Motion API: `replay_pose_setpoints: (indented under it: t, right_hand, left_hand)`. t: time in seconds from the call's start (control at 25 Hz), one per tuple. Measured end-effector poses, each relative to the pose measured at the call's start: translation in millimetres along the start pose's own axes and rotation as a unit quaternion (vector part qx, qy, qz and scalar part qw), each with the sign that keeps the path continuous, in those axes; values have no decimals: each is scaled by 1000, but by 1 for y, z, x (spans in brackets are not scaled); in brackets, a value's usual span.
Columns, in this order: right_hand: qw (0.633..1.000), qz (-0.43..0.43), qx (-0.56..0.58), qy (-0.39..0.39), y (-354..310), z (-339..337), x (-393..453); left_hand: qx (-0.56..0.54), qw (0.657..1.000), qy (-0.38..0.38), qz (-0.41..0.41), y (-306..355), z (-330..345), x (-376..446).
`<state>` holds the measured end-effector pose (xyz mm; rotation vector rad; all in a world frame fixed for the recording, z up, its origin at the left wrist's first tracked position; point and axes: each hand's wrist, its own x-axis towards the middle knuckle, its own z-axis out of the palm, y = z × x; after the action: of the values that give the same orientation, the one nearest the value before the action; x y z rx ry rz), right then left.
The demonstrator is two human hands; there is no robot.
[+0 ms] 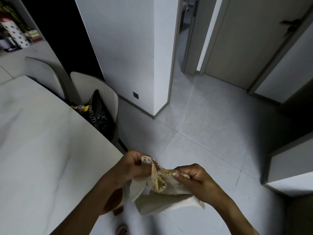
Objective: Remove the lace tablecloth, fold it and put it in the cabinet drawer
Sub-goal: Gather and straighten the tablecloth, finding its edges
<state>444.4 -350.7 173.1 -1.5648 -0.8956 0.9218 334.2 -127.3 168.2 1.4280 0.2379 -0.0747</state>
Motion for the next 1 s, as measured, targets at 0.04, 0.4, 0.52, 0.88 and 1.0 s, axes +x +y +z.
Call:
replay_pose_setpoints:
  t: [0.04, 0.4, 0.52, 0.88, 1.0]
  right_hand:
    - [1000, 10, -15, -2, -1, 0, 1]
    - [892, -145, -331, 270, 11, -8, -3]
    - [903, -154, -223, 332, 21, -2, -6]
    - [973, -60, 52, 215, 19, -13, -18]
    - [981, -44, -38, 184, 28, -15, -13]
  left_hand:
    - [18, 1000, 14, -9, 2, -1, 1]
    - [137, 968, 179, 115, 61, -1, 1]
    - [123, 959, 215, 137, 83, -1, 1]
    - [145, 948, 234, 159, 135, -5, 24]
    - [109, 946, 241, 186, 158, -4, 26]
